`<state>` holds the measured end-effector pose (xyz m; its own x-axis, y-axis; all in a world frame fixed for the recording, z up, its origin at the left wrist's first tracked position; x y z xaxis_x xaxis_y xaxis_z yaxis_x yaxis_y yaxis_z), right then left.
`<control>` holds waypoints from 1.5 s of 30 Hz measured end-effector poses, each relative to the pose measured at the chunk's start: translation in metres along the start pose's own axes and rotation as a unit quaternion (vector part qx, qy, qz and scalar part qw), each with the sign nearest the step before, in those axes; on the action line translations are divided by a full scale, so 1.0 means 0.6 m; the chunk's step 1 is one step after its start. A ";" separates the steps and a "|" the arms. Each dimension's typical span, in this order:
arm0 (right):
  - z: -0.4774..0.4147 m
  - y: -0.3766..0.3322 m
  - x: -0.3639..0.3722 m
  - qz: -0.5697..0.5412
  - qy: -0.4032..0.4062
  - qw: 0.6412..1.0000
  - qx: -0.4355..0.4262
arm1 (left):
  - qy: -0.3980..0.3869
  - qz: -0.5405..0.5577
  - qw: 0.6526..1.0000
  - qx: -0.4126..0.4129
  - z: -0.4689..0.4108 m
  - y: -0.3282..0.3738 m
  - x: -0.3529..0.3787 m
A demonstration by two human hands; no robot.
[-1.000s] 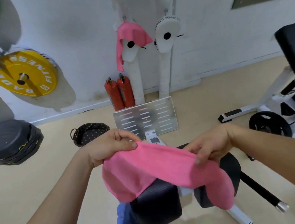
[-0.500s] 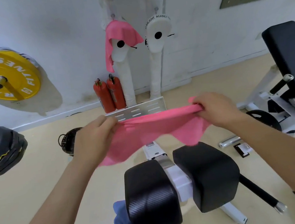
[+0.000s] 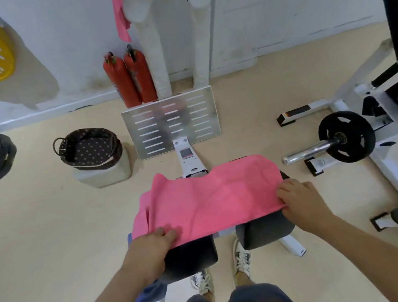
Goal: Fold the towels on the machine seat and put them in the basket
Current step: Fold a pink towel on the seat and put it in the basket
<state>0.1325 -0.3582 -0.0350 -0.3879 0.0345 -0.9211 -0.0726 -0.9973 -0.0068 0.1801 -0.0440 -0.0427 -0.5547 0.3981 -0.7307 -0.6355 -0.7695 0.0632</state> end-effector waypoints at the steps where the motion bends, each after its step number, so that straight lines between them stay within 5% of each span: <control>1: 0.001 0.003 0.000 -0.006 0.002 1.000 -0.007 | -0.019 0.001 1.000 -0.013 0.000 0.003 0.006; 6: 0.010 0.025 -0.001 -0.007 0.029 0.999 -0.018 | -0.112 -0.062 0.990 -0.063 -0.013 0.038 0.020; 12: 0.050 0.065 0.028 -0.067 0.073 0.995 0.025 | 0.150 0.003 0.980 0.130 -0.104 0.289 -0.078; 18: 0.086 0.094 0.084 -0.212 0.083 0.969 0.099 | 0.189 -0.009 0.972 0.140 -0.181 0.403 -0.101; 20: 0.097 0.119 0.101 -0.369 0.077 0.912 0.159 | 0.207 -0.013 0.966 0.156 -0.184 0.409 -0.108; 23: 0.100 0.136 0.125 -0.604 0.070 0.754 0.249 | 0.228 0.001 0.952 0.203 -0.173 0.411 -0.102; 27: 0.079 0.114 0.135 -0.613 0.024 0.752 0.243 | 0.174 -0.024 0.953 0.245 -0.157 0.427 -0.068; 29: 0.091 0.122 0.141 -0.651 0.070 0.707 0.267 | 0.135 -0.021 0.964 0.230 -0.162 0.427 -0.056; 32: 0.141 0.146 0.179 -0.774 0.166 0.506 0.341 | 0.057 -0.056 0.980 0.180 -0.182 0.421 -0.040; 34: 0.172 0.155 0.211 -0.797 0.191 0.431 0.378 | -0.029 -0.097 0.982 0.158 -0.196 0.418 -0.022; 35: 0.181 0.157 0.221 -0.793 0.187 0.433 0.386 | -0.064 -0.103 0.978 0.169 -0.198 0.422 -0.017; 38: 0.175 0.156 0.220 -0.758 0.150 0.513 0.375 | -0.091 -0.042 0.972 0.212 -0.203 0.441 -0.053; 42: 0.113 0.150 0.170 -0.640 0.121 0.701 0.291 | 0.085 0.114 0.965 0.222 -0.259 0.442 -0.204; 45: 0.094 0.156 0.154 -0.526 0.116 0.784 0.309 | 0.093 0.023 0.963 0.251 -0.332 0.471 -0.255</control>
<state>0.0380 -0.4445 -0.0984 0.3574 0.7327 -0.5792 -0.6985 -0.2020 -0.6865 0.1925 -0.4216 -0.0481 -0.5120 0.2367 -0.8257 -0.8183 -0.4267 0.3851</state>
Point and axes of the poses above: each hand's wrist, its own z-axis away from the middle knuckle, its own x-axis out of the palm, y = z × x, the point moved 10 cm from there along -z, towards the middle knuckle, and after that the axes turned 8 degrees about -y, right-handed, at the moved point
